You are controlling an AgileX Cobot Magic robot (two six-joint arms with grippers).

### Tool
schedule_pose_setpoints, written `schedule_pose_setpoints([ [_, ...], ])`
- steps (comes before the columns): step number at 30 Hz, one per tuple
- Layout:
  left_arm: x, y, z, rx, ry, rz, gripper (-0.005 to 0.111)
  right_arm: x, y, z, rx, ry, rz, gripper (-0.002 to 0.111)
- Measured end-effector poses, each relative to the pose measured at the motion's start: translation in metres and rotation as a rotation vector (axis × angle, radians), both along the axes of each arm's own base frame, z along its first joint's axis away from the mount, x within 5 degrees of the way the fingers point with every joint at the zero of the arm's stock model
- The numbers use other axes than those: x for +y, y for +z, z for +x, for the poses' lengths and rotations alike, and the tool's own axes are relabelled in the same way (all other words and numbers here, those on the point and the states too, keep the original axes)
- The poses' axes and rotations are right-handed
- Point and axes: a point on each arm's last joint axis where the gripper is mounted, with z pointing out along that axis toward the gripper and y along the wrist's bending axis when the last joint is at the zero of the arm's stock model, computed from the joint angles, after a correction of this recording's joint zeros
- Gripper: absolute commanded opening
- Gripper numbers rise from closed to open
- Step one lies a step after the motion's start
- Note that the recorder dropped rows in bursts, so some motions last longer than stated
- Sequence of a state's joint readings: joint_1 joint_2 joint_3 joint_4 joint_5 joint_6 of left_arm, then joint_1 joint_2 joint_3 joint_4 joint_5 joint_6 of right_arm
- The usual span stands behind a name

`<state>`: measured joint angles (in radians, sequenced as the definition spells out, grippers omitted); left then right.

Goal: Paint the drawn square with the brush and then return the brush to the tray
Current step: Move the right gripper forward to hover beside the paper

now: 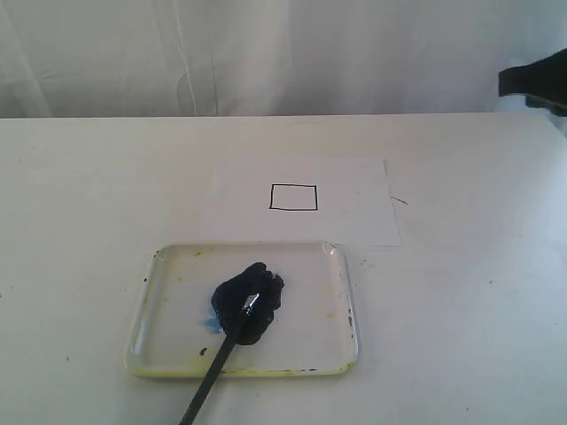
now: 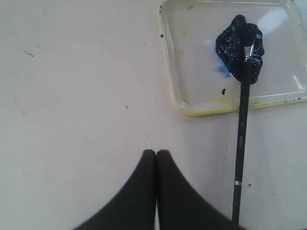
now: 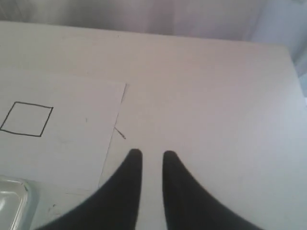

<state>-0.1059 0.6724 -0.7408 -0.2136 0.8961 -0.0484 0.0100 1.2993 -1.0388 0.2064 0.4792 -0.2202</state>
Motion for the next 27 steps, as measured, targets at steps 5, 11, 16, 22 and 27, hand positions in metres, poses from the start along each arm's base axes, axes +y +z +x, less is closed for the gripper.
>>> schedule_pose_setpoints([
  [5, -0.001, -0.001, 0.004, 0.002, -0.01, 0.003, 0.0, 0.004, -0.023, 0.048, 0.11, 0.046, 0.008, 0.067],
  [11, -0.002, 0.0, 0.004, -0.002, -0.014, -0.016, 0.0, 0.02, -0.048, 0.092, 0.198, 0.158, -0.042, 0.066],
  [16, -0.002, 0.0, 0.004, -0.003, -0.017, -0.016, 0.0, 0.037, -0.058, 0.122, 0.221, 0.212, -0.044, 0.066],
  [22, -0.002, 0.0, 0.004, -0.003, -0.017, -0.016, 0.0, 0.055, -0.066, 0.149, 0.198, 0.266, -0.057, 0.066],
  [27, -0.002, 0.0, 0.004, -0.004, -0.019, -0.015, 0.0, 0.066, -0.085, 0.173, 0.204, 0.287, 0.002, 0.066],
])
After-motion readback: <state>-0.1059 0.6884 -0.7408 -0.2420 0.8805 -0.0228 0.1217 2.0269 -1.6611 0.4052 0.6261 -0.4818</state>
